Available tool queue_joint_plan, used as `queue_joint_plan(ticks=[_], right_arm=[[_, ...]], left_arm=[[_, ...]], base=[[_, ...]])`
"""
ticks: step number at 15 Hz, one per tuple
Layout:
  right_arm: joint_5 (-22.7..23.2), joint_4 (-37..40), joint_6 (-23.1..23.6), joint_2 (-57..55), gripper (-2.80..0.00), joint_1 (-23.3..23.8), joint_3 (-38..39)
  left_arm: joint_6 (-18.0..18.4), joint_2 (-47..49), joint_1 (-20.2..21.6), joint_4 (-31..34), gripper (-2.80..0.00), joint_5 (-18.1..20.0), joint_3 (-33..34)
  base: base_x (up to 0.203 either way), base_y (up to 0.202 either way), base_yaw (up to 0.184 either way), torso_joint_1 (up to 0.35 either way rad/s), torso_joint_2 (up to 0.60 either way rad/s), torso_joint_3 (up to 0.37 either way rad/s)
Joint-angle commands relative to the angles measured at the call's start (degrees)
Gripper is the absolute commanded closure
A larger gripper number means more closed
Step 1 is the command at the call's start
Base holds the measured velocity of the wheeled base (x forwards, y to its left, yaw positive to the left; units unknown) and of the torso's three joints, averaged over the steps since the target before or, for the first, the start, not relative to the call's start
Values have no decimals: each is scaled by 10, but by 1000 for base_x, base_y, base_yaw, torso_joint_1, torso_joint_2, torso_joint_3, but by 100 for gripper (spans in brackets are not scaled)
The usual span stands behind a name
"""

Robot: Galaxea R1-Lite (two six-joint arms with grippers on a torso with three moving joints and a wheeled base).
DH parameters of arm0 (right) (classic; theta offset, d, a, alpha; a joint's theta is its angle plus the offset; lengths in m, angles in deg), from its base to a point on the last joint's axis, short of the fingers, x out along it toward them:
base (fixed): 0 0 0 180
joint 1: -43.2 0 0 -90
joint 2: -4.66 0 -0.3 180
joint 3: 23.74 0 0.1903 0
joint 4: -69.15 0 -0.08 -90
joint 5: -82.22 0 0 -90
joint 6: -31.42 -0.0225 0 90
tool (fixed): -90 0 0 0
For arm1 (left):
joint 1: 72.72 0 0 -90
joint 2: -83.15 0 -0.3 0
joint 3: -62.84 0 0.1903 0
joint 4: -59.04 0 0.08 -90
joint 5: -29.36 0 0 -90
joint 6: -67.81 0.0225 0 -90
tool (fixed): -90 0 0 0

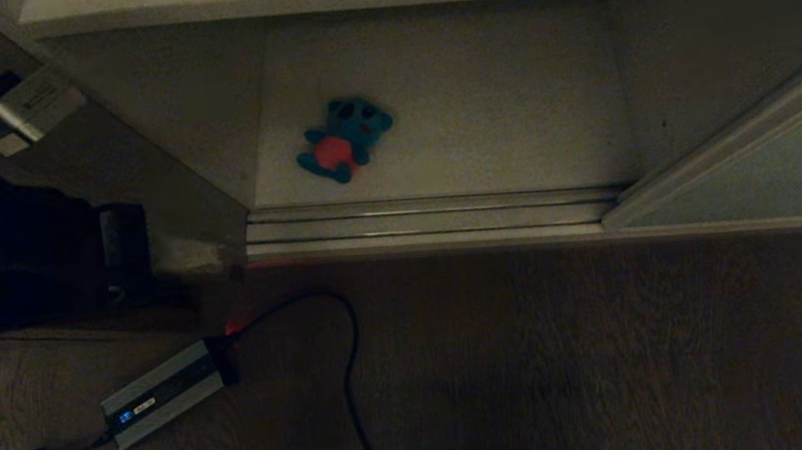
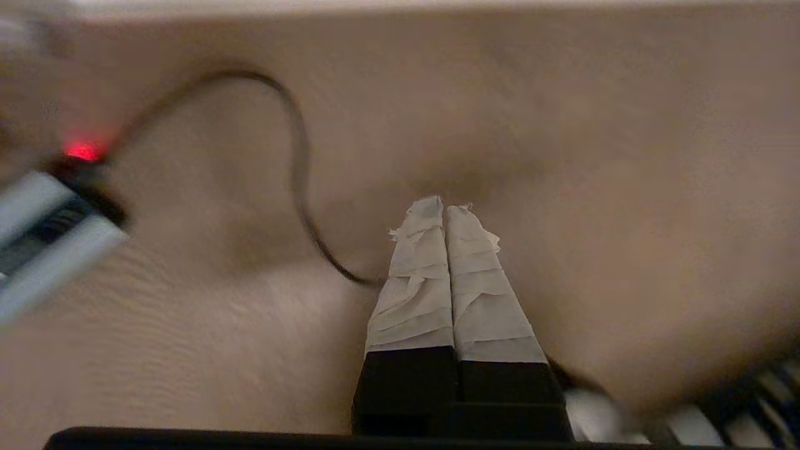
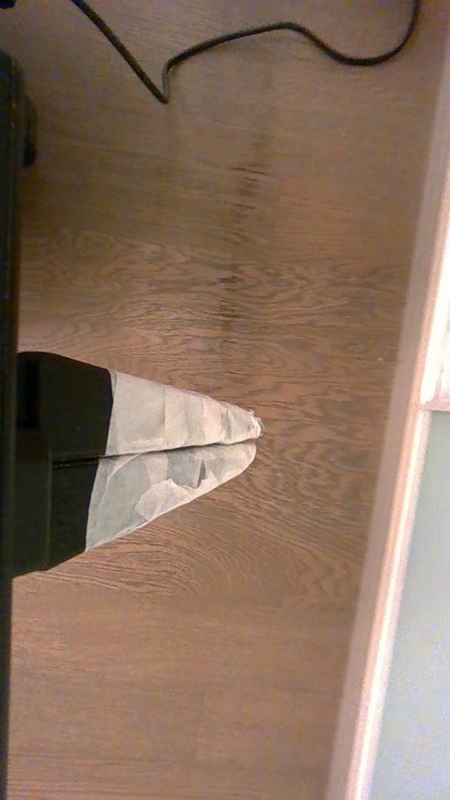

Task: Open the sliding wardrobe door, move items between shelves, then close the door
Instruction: Place the pink doll on the lower shelf

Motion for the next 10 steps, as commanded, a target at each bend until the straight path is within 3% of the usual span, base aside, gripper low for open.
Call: queue_joint_plan(ticks=[1,6,10], right_arm=[[0,0,0,0,0,-1,2],[0,0,0,0,0,-1,2],[0,0,0,0,0,0,2]], left_arm=[[2,-37,0,27,0,27,6],[21,-58,0,42,0,51,2],[44,-43,0,38,0,48,-55]], base=[[0,0,0,2,2,203],[0,0,0,0,1,201],[0,0,0,2,3,205]])
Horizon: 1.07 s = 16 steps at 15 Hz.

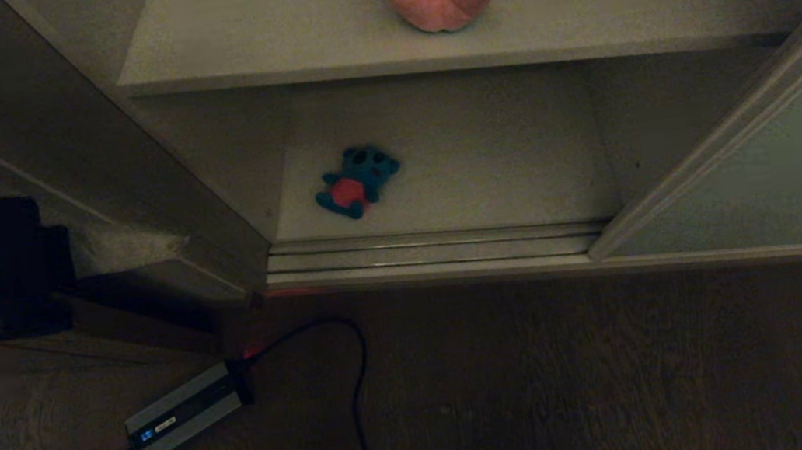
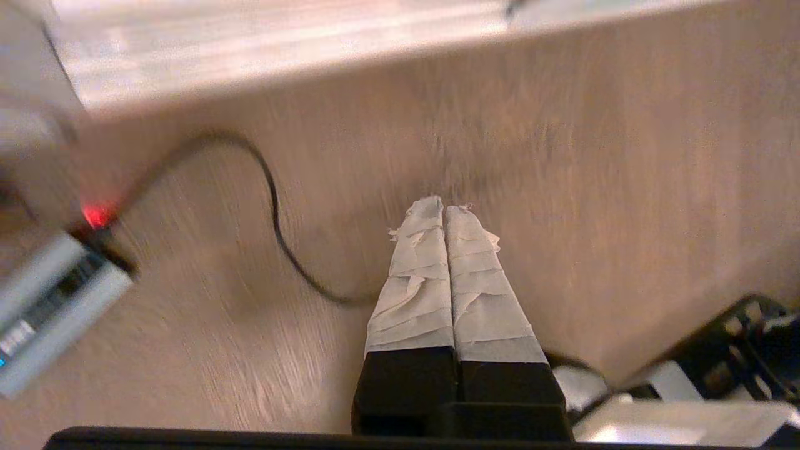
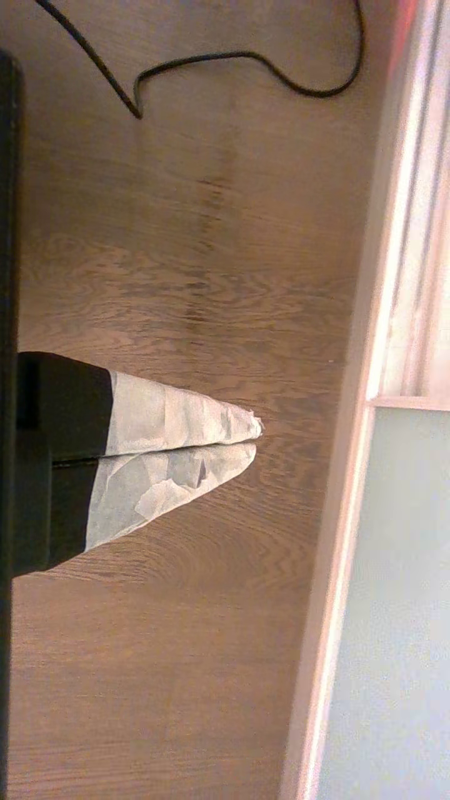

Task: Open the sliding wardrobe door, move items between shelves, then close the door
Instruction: Place the pink doll on the lower shelf

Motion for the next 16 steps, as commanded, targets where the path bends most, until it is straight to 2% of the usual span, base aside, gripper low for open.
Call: queue_joint_plan(ticks=[1,3,6,9,11,16], right_arm=[[0,0,0,0,0,0,2],[0,0,0,0,0,1,2],[0,0,0,0,0,1,2],[0,0,0,0,0,1,2],[0,0,0,0,0,0,3],[0,0,0,0,0,0,2]], left_arm=[[1,15,0,1,0,-1,-47],[2,29,-3,2,0,-2,-92],[5,44,-20,-1,0,-15,-124],[4,47,-48,-16,0,-41,-129],[4,44,-52,-17,0,-39,-123],[4,70,-103,-43,0,-36,-118]], base=[[0,0,0,3,7,203],[0,0,0,0,2,205],[0,0,0,1,-2,209],[0,0,0,0,4,158],[0,0,0,1,4,43],[0,0,0,0,0,0]])
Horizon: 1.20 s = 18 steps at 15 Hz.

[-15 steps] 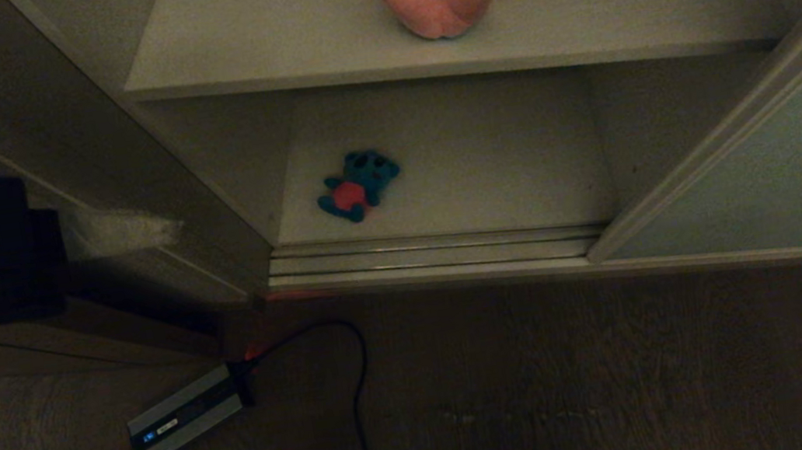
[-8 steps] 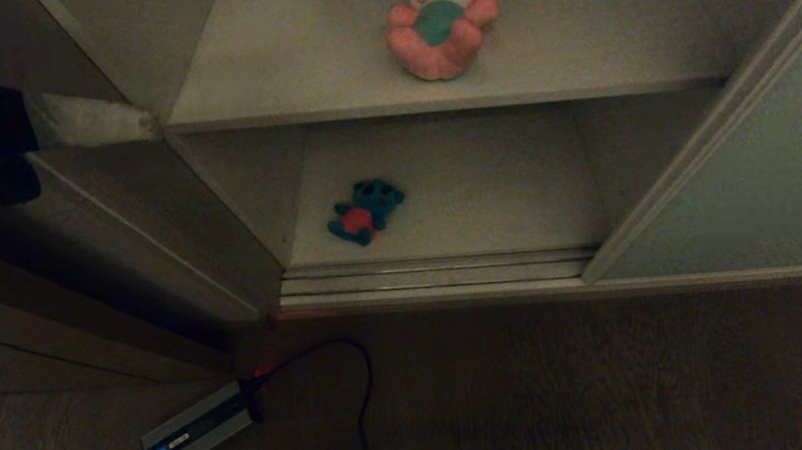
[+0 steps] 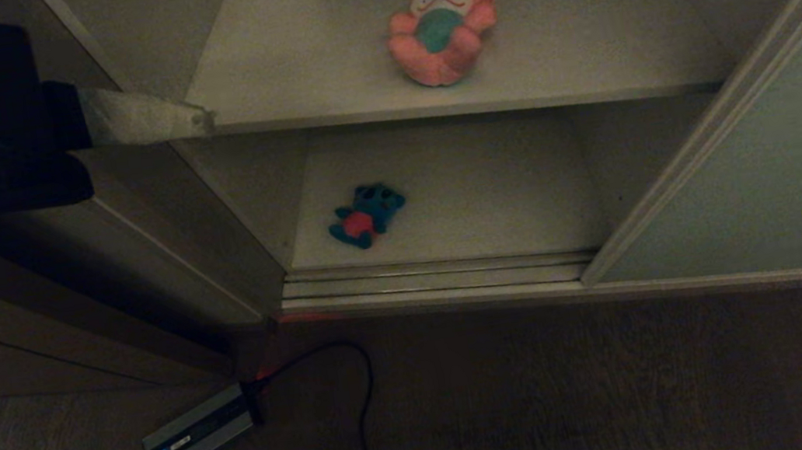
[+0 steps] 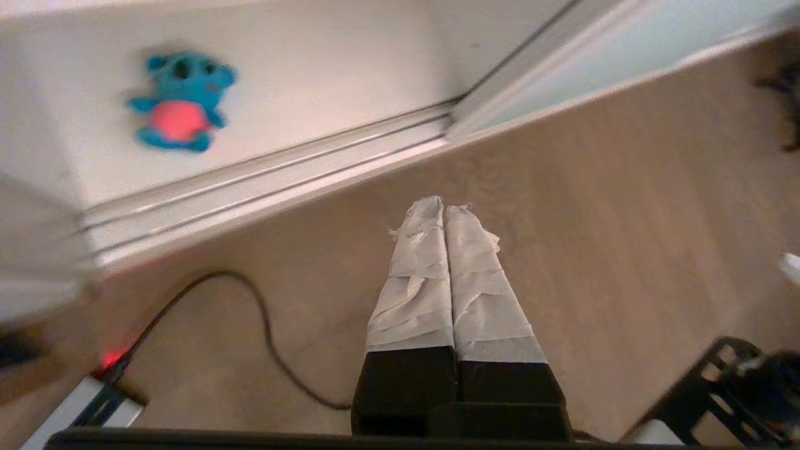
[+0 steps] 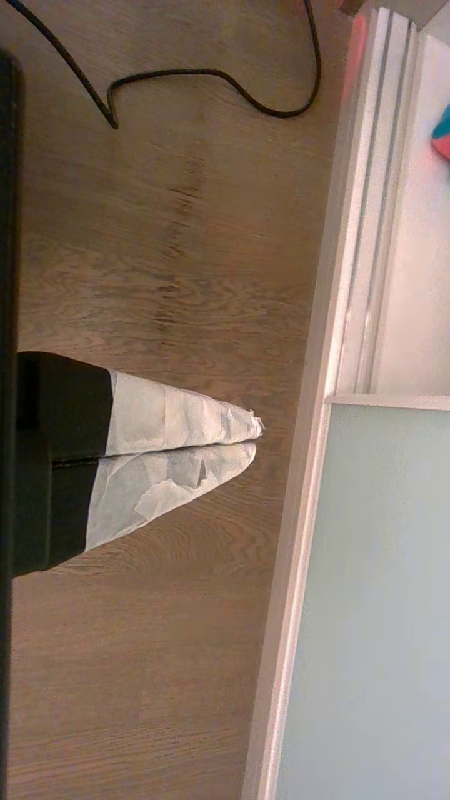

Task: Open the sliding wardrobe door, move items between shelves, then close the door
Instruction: Place the pink doll on the lower shelf

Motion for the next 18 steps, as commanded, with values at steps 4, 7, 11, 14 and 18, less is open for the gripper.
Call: queue_joint_plan(ticks=[4,7,11,14,18], right_arm=[[0,0,0,0,0,1,2],[0,0,0,0,0,0,2],[0,0,0,0,0,0,2],[0,0,0,0,0,1,2],[0,0,0,0,0,0,2]], left_arm=[[2,45,-24,-18,0,0,-14],[2,52,-26,-18,0,0,-15],[-11,74,-35,-36,0,-2,-48],[-13,120,-53,-44,-280,-30,-92],[-91,199,-66,-43,-280,-48,-193]], base=[[152,0,-1,4,1,7],[196,0,0,0,1,3],[187,0,1,2,4,1],[24,0,1,1,0,2],[0,0,0,0,0,0]])
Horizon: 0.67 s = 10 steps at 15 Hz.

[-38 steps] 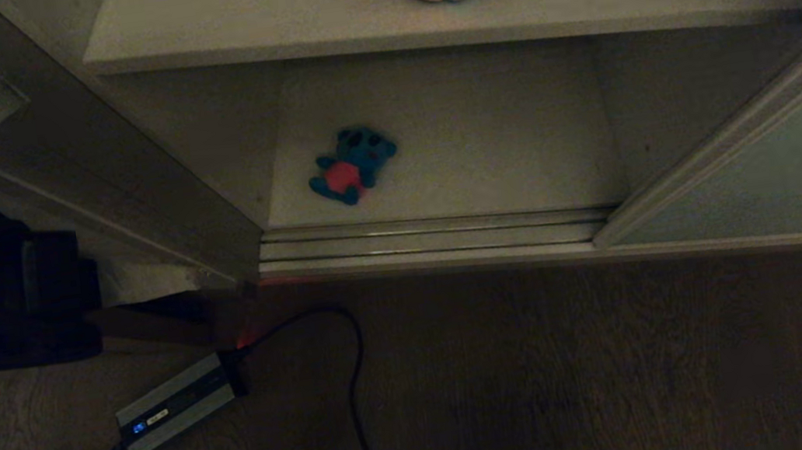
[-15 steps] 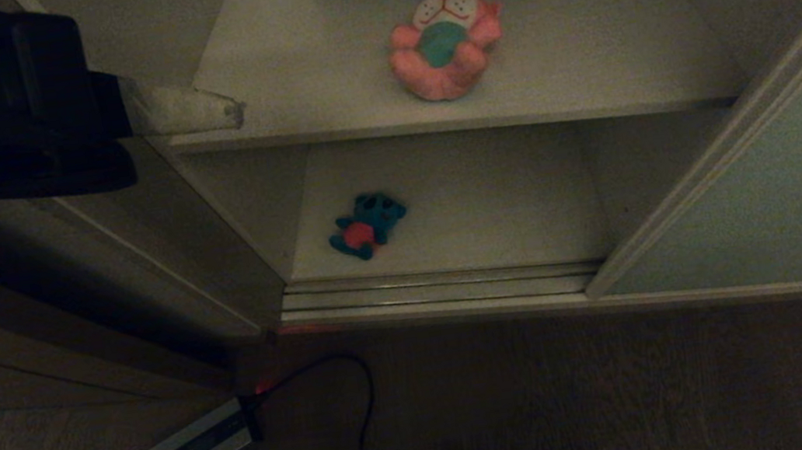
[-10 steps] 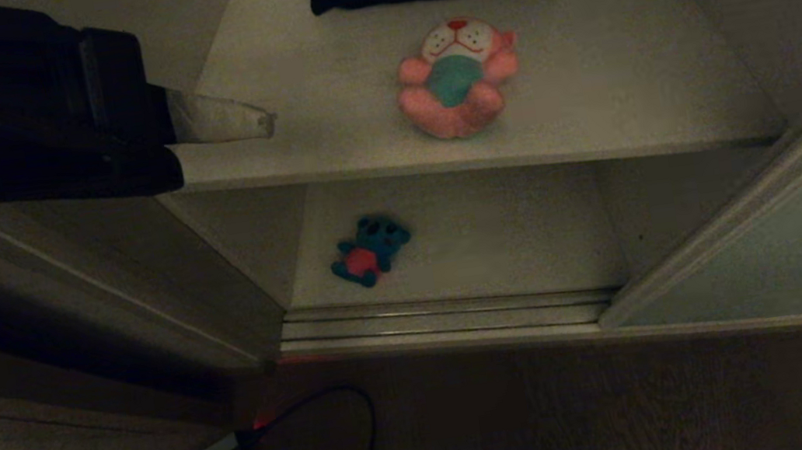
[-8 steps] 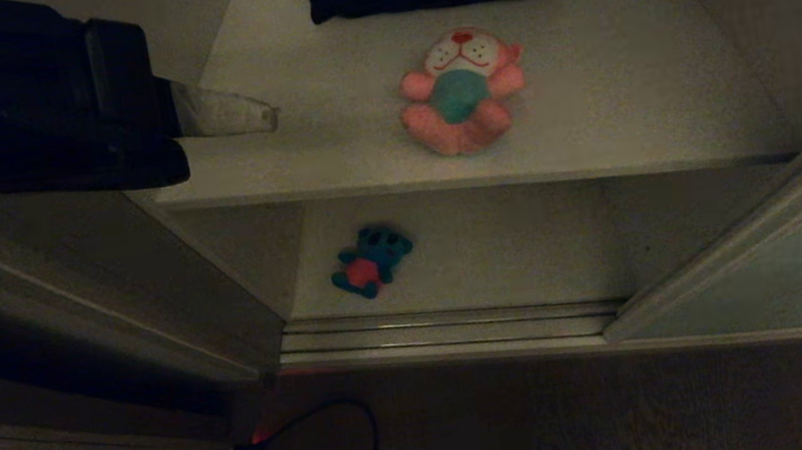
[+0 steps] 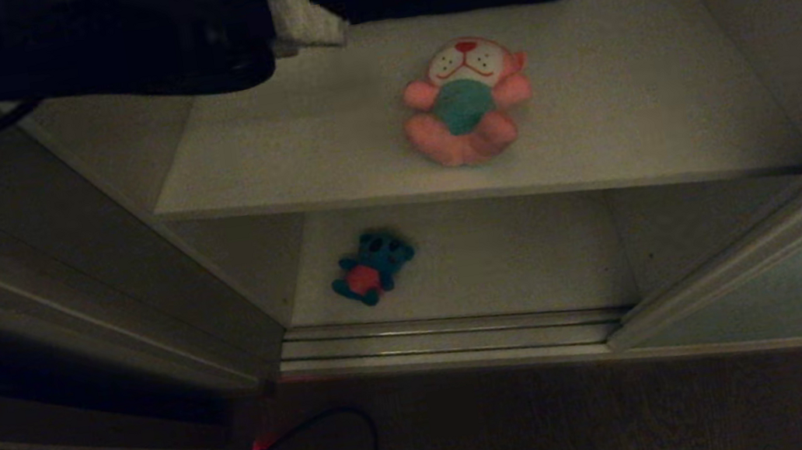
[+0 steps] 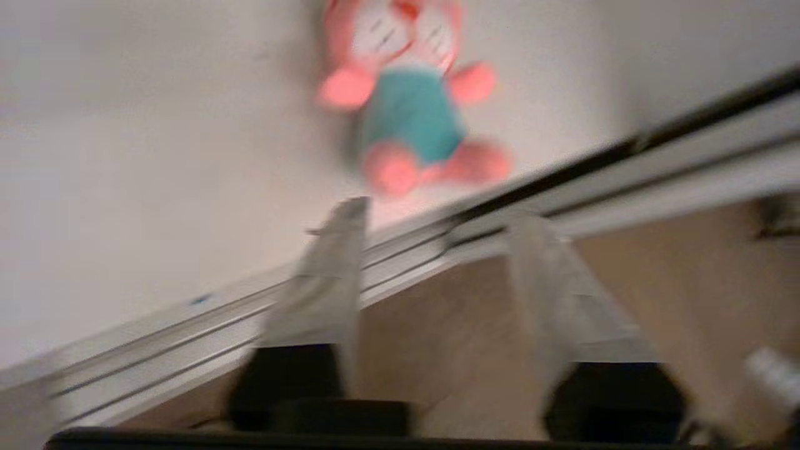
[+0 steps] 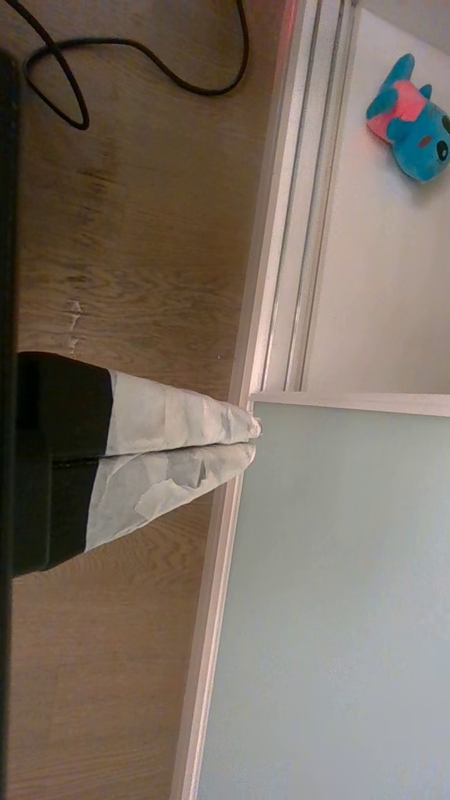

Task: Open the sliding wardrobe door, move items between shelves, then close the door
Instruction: Place the pink doll on the lower shelf

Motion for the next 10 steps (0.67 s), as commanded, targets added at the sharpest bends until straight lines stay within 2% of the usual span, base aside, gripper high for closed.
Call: queue_joint_plan(ticks=[1,6,10], right_arm=[[0,0,0,0,0,0,2],[0,0,0,0,0,1,2],[0,0,0,0,0,0,3]], left_arm=[[-53,72,-6,5,-280,-2,-57],[-111,146,-15,-1,-280,1,-69],[-129,196,-15,-48,-280,-1,-70]], base=[[0,0,0,0,0,0],[0,0,0,0,0,0],[0,0,0,0,0,0]])
